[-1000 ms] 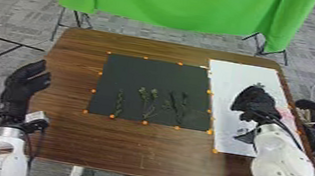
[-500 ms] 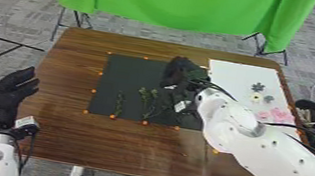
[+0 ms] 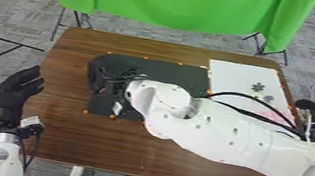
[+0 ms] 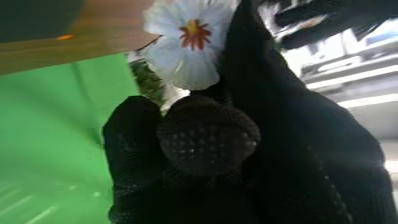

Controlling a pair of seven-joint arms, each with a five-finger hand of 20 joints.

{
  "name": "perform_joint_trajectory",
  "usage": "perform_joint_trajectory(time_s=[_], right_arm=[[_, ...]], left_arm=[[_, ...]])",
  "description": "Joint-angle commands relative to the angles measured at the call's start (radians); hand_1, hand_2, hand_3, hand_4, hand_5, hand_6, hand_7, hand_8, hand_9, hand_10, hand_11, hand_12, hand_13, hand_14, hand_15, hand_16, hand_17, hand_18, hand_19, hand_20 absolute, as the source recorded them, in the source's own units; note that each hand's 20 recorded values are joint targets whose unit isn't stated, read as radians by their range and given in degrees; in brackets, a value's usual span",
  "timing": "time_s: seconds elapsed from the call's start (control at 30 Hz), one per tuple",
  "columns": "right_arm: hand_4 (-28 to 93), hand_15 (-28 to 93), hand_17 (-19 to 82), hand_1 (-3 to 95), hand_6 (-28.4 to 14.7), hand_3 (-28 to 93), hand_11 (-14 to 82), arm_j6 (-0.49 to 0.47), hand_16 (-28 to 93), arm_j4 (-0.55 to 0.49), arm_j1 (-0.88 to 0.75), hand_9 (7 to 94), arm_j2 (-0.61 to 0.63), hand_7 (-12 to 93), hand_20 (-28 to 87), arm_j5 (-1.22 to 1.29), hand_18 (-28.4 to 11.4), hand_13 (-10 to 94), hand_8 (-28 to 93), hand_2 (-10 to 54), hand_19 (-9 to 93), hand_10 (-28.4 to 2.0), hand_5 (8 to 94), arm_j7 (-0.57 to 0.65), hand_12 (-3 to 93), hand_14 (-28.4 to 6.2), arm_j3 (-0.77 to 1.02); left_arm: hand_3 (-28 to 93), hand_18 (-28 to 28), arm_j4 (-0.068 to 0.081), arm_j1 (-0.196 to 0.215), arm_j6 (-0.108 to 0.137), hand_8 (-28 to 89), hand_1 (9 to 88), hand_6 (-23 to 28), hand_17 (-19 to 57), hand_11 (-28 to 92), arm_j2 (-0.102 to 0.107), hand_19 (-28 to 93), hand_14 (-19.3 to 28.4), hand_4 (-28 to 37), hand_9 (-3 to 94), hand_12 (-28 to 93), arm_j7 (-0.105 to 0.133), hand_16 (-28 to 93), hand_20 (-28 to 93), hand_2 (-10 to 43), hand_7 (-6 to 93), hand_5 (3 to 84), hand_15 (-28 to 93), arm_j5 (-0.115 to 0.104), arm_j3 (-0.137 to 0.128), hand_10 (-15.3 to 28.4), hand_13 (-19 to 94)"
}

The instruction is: Arrange flowers

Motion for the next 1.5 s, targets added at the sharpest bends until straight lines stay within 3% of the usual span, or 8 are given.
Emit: perform_joint_trajectory(time_s=[0.03, 0.27, 0.57, 0.9, 1.13, 1.33, 1.4, 1.5], right_arm=[[-28, 59, 68, 59.9, 2.6, 77, 3.1, -0.059, 27, 0.046, -0.001, 89.2, -0.052, 24, 50, -0.070, -9.4, 94, 0, -9.5, 93, -10.8, 85.5, -0.011, 25.2, -1.9, -0.041], [-28, 60, 67, 60.0, 3.7, 76, 4.5, -0.048, 28, 0.118, -0.014, 83.6, -0.087, 32, 51, -0.083, -9.6, 92, -8, -9.5, 93, -9.6, 77.0, 0.018, 22.6, -2.0, -0.064], [-27, 60, 66, 60.0, 3.4, 76, 5.2, -0.031, 28, 0.187, -0.025, 81.7, -0.116, 33, 51, -0.113, -9.8, 92, -8, -9.5, 93, -9.4, 74.6, 0.040, 23.0, -2.0, -0.083], [-22, 60, 65, 60.8, 2.8, 70, 5.0, -0.016, 28, 0.245, -0.019, 80.5, -0.130, 33, 52, -0.127, -10.1, 91, -6, -9.5, 93, -9.7, 72.0, 0.047, 24.0, -2.3, -0.088], [-22, 60, 65, 61.0, 2.8, 69, 4.3, -0.005, 28, 0.246, -0.004, 80.8, -0.126, 32, 51, -0.110, -10.2, 90, -5, -9.5, 93, -9.5, 72.1, 0.049, 24.5, -2.5, -0.091], [-20, 60, 65, 58.2, 3.3, 71, 5.3, -0.110, 28, 0.220, -0.013, 78.9, -0.117, 31, 51, -0.096, -10.5, 90, -4, -9.5, 93, -9.2, 70.5, 0.059, 24.2, -2.5, -0.063], [-20, 60, 63, 52.7, 4.5, 73, 11.4, -0.128, 29, 0.215, -0.012, 73.4, -0.118, 28, 51, -0.092, -10.7, 89, -4, -9.5, 93, -10.2, 67.3, 0.061, 17.8, -3.0, -0.057], [-20, 60, 62, 48.6, 5.2, 76, 12.7, -0.144, 29, 0.205, -0.008, 70.5, -0.115, 25, 51, -0.087, -11.2, 87, -4, -9.5, 93, -11.2, 65.4, 0.064, 15.4, -3.3, -0.051]], left_arm=[[65, 9.9, 0.017, -0.048, -0.009, -13, 53.2, -0.9, 14.3, 26, 0.002, 14, 12.1, -8.3, 33.6, 11, 0.004, -1, 24, -4.3, 27.3, 40.8, 23, 0.002, 0.038, 9.6, 33], [63, 9.8, 0.026, -0.075, -0.021, -12, 53.3, -0.8, 13.9, 26, 0.002, 14, 12.0, -6.4, 33.6, 11, 0.008, -1, 23, -3.8, 26.8, 40.5, 23, 0.001, 0.064, 9.5, 33], [62, 9.7, 0.037, -0.099, -0.036, -12, 54.2, -0.7, 13.6, 25, -0.011, 13, 11.8, -5.0, 33.4, 11, 0.004, -1, 23, -2.9, 25.8, 40.5, 22, 0.002, 0.093, 9.4, 33], [63, 9.4, 0.036, -0.097, -0.043, -11, 53.8, -0.4, 13.2, 23, -0.021, 12, 11.9, -4.5, 33.3, 12, 0.002, 0, 23, -3.2, 24.3, 40.5, 20, 0.004, 0.105, 9.5, 33], [65, 9.3, 0.035, -0.090, -0.046, -11, 52.9, -0.4, 13.0, 22, -0.021, 11, 11.8, -5.0, 33.2, 12, 0.006, 0, 22, -3.9, 23.7, 40.5, 19, -0.001, 0.099, 9.2, 33], [65, 9.3, 0.034, -0.091, -0.049, -10, 51.6, -0.4, 12.8, 21, -0.023, 11, 12.0, -5.2, 33.1, 12, 0.006, 1, 22, -4.7, 23.3, 40.3, 19, -0.001, 0.100, 9.3, 33], [65, 9.3, 0.034, -0.089, -0.049, -10, 50.4, -0.2, 12.6, 21, -0.022, 11, 12.1, -5.1, 33.1, 12, 0.010, 1, 22, -5.5, 23.2, 40.4, 19, -0.006, 0.100, 9.3, 33], [66, 9.4, 0.031, -0.085, -0.050, -10, 48.9, -0.1, 12.4, 21, -0.021, 11, 12.2, -5.0, 33.3, 13, 0.011, 1, 22, -6.5, 23.0, 40.6, 19, -0.007, 0.098, 9.6, 33]])
